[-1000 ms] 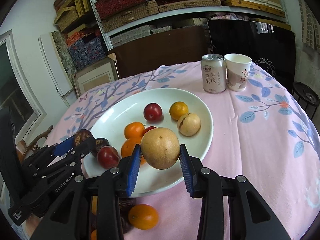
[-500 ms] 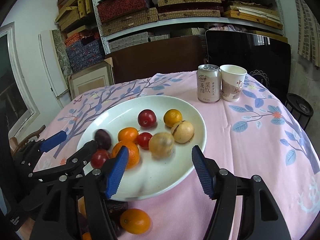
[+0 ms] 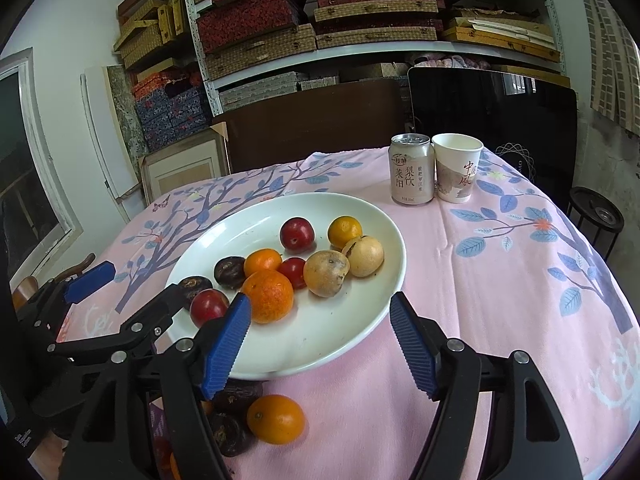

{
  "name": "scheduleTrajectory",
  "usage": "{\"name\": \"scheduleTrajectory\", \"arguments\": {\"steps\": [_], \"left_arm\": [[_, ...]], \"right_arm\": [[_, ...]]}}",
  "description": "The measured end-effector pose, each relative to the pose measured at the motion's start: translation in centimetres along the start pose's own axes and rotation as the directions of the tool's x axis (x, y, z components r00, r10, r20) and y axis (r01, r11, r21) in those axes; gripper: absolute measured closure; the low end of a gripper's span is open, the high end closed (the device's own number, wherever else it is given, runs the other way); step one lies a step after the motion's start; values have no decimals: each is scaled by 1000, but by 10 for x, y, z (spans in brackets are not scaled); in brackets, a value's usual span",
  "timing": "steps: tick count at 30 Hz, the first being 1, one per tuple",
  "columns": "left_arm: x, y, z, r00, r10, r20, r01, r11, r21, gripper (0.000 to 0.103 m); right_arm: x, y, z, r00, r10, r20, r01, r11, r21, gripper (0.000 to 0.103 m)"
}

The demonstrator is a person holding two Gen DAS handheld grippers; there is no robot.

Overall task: Organize fruits
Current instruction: 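Lower both fruits onto the white plate and open both tools, then withdraw both open tools from the plate toward the remaining fruit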

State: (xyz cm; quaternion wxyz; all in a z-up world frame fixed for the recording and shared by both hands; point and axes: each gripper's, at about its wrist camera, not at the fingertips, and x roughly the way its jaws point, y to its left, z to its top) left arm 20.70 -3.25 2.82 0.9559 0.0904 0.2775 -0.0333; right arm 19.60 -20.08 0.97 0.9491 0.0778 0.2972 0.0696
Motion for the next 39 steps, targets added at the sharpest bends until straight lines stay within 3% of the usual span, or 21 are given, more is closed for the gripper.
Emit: {"name": "scheduleTrajectory", "arguments": {"steps": [7,12,20,29,34,35,38,39], "left_arm": [[-18,5,-19,1000,-3,-17,3,1000,-14,8],[-27,15,-42,998,4,-61,-5,1000,-20,7],[-47,42,-78,979,-129,-161,103,982,-158,5],[-51,18,-101,962,-135,-237,127,991,-51,5],[-47,17,-102,952,-169,-253,161,986,-52,5],[-47,16,-102,952,-174,-254,166,985,-50,6],[-46,11,-101,944,-204,-258,203,979,-30,31],[-45,9,-101,939,-219,-264,219,975,-29,32]], "right_arm": [[-17,-4,-13,1000,0,1,0,1000,11,29],[-34,-12,-25,1000,-8,20,7,999,47,20],[-47,-29,-42,1000,-7,-3,7,992,126,16],[-46,-36,-44,1000,8,-19,-5,988,155,16],[-49,-33,-42,1000,18,-10,-16,989,144,16],[-49,-32,-42,1000,19,-9,-18,990,141,16],[-50,-32,-43,1000,21,-9,-20,990,139,16],[-50,-32,-43,1000,20,-9,-19,990,140,16]]}}
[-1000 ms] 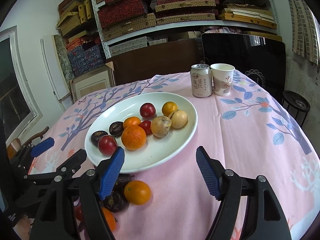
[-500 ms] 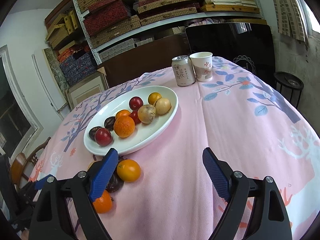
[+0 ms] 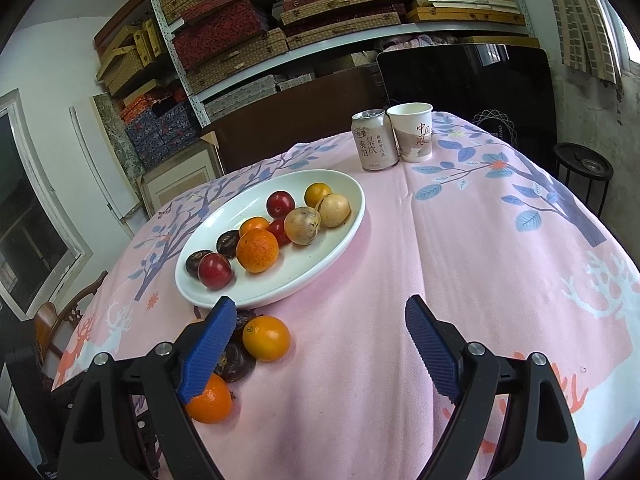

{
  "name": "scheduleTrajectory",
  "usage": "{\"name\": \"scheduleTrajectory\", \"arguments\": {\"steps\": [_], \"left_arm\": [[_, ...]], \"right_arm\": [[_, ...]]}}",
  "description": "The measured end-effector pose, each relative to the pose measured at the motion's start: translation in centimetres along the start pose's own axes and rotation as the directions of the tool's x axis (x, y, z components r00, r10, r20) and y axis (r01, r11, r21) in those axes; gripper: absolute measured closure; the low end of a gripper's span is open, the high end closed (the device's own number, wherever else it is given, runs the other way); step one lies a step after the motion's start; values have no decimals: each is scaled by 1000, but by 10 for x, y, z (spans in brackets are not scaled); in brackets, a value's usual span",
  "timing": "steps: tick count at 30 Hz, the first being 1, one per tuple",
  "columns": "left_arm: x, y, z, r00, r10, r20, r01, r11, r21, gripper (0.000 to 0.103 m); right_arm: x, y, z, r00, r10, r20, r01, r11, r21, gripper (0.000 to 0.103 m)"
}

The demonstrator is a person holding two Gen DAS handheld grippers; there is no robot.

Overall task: Organize fruits
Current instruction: 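Withdraw both open tools from the plate toward the remaining fruit, then close the left tool on a red tomato while the right tool closes on a large orange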

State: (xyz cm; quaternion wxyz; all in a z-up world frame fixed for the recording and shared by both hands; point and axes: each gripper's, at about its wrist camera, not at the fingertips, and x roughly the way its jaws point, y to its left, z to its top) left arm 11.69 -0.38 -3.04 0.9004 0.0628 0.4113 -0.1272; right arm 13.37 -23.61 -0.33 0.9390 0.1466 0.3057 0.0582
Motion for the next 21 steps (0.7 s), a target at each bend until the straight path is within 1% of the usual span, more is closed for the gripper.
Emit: {"name": "scheduleTrajectory", "arguments": {"steps": [1,4,7,9,10,12,14,17,21], "left_arm": [[1,-2,0,1000,-4,-6,4,1000,7,33],[1,-5,0,1000,-22,1,22,1000,16,42],[2,-7,2,998,-56,2,56,998,22,56],[3,-10,2,995,-95,-3,95,995,29,71],[3,-12,2,994,-108,-6,108,993,38,74],[3,-17,1,994,-108,-5,108,993,56,74],[3,-19,1,992,-129,-8,129,990,60,74],[3,-20,1,992,-128,-10,129,990,59,74],[-4,-2,3,999,-51,21,51,999,6,74]], "right_arm": [[0,0,0,1000,0,0,0,1000,0,16],[0,1,0,1000,0,-2,0,1000,0,16],[1,3,-2,1000,-2,-8,1,1000,-12,16],[2,5,-3,1000,-2,-13,2,1000,-20,16],[3,6,-3,1000,-3,-15,2,1000,-24,16],[3,7,-4,1000,-3,-18,3,1000,-26,16],[3,5,-4,1000,-4,-21,3,1000,-23,16],[4,4,-4,1000,-1,-25,1,1000,-21,16],[6,8,-6,999,15,-46,-17,999,-39,16]]}}
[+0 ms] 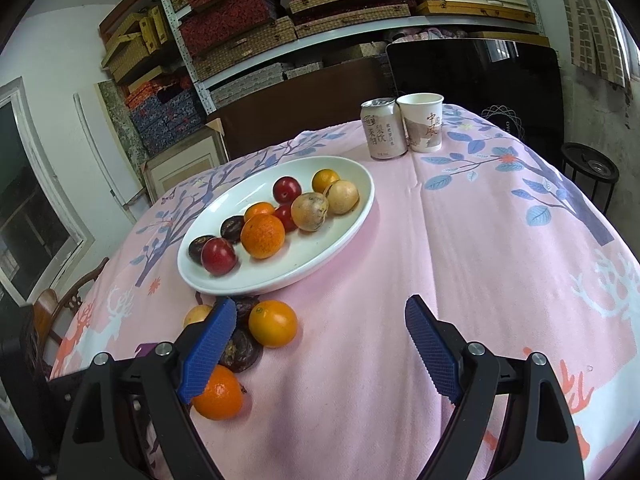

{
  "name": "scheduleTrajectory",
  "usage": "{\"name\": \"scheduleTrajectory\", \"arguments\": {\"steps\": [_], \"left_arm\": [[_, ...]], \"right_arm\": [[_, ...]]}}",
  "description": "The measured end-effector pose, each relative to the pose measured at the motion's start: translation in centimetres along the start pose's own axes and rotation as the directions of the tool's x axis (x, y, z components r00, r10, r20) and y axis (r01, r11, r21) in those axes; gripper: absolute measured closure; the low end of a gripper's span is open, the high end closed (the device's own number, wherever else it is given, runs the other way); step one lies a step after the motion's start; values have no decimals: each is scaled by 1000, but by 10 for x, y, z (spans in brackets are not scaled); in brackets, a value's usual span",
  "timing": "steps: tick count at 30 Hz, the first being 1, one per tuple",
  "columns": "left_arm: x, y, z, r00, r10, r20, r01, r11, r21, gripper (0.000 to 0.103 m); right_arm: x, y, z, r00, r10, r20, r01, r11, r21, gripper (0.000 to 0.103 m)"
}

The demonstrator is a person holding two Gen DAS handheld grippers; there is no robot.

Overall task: Organize fruits
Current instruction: 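Close the left tool on a red tomato while the right tool closes on a large orange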

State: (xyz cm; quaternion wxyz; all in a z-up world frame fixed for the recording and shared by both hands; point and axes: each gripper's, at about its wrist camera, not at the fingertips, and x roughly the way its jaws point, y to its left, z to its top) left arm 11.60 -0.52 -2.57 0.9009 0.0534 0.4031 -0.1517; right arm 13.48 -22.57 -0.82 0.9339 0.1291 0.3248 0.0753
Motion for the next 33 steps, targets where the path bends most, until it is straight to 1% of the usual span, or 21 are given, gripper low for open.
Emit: {"name": "scheduleTrajectory", "arguments": {"steps": [3,7,15,18,20,21,23,24,25,27,28,33], "left_arm": [[0,17,3,999,45,-1,-45,997,-57,74],[3,30,3,997,75,-16,-77,992,-97,74],[4,28,1,996,88,-21,-89,992,-85,74],[5,27,1,996,90,-23,-91,992,-83,74],[5,26,0,995,95,-23,-96,992,-78,73],[6,26,0,995,98,-23,-99,992,-76,73],[6,25,0,995,102,-23,-103,992,-72,73],[6,25,0,994,103,-24,-105,992,-70,73],[6,25,0,994,105,-24,-106,992,-69,73],[7,24,0,994,105,-25,-106,992,-66,73],[7,24,0,994,103,-27,-105,992,-65,73],[7,22,-1,994,106,-27,-107,993,-57,73]], "right_arm": [[4,11,-7,999,26,-38,-27,999,-43,16],[4,35,-23,996,47,-77,-58,988,-146,16],[6,67,-47,990,37,-136,-75,954,-289,16],[8,69,-49,988,35,-149,-79,950,-301,16],[9,68,-49,987,42,-156,-87,952,-295,18],[10,68,-49,986,45,-161,-91,952,-293,19],[14,70,-51,981,51,-185,-105,950,-293,28],[17,70,-51,979,52,-197,-109,950,-293,30],[19,71,-52,976,55,-210,-116,949,-293,35],[25,73,-54,967,71,-244,-142,947,-287,51],[26,73,-55,962,93,-256,-165,946,-277,60],[22,72,-54,965,102,-242,-166,951,-260,60]]}}
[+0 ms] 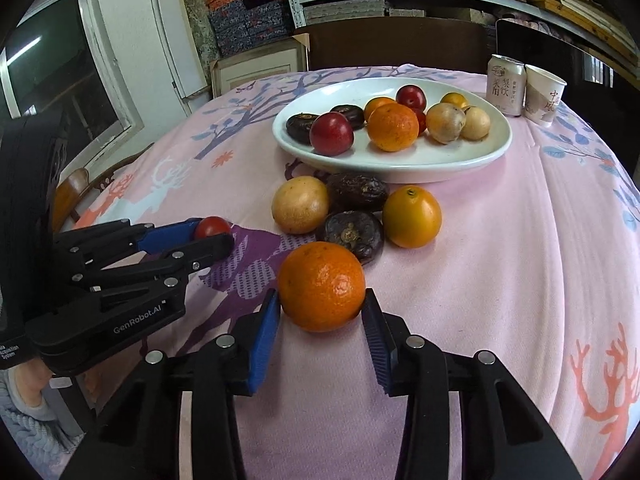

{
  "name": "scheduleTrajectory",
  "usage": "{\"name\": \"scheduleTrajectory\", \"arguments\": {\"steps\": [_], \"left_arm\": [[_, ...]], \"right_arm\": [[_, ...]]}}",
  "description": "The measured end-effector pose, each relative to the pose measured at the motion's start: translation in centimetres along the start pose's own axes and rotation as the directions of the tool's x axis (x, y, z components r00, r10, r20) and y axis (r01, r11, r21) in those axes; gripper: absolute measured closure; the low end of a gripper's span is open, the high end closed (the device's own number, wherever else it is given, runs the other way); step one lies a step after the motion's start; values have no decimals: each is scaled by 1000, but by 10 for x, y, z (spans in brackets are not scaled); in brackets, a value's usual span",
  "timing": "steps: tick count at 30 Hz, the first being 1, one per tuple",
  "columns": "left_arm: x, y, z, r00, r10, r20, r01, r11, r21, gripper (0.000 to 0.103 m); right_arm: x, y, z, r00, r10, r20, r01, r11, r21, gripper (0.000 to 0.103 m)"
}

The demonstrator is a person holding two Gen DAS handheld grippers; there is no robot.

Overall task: Organize fruits
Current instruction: 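Close the left tool on a red tomato while the right tool closes on a large orange, then carry the tomato and orange over the white plate with both tools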

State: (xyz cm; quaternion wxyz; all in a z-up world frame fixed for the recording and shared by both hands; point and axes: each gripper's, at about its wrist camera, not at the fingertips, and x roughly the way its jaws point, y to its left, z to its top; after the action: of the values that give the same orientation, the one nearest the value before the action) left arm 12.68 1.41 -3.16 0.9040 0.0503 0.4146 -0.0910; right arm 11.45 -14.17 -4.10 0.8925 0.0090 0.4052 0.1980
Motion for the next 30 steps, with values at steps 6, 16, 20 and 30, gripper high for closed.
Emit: {"name": "scheduleTrajectory", "arguments": {"steps": [6,16,20,30], "left_arm": [[-2,-2,0,1000,0,8,0,1000,10,73],[-16,-10,1,996,31,86,-35,999,40,73],[-19,-11,2,994,39,104,-44,998,45,73],[-26,-12,3,989,57,138,-65,997,52,73]], "right_arm": [[-5,-4,2,1000,-1,21,1,1000,19,61],[-11,-8,4,999,-9,44,7,999,31,61],[-13,-10,5,999,-7,51,5,999,38,61],[-21,-17,7,996,-5,85,0,998,66,61]]}}
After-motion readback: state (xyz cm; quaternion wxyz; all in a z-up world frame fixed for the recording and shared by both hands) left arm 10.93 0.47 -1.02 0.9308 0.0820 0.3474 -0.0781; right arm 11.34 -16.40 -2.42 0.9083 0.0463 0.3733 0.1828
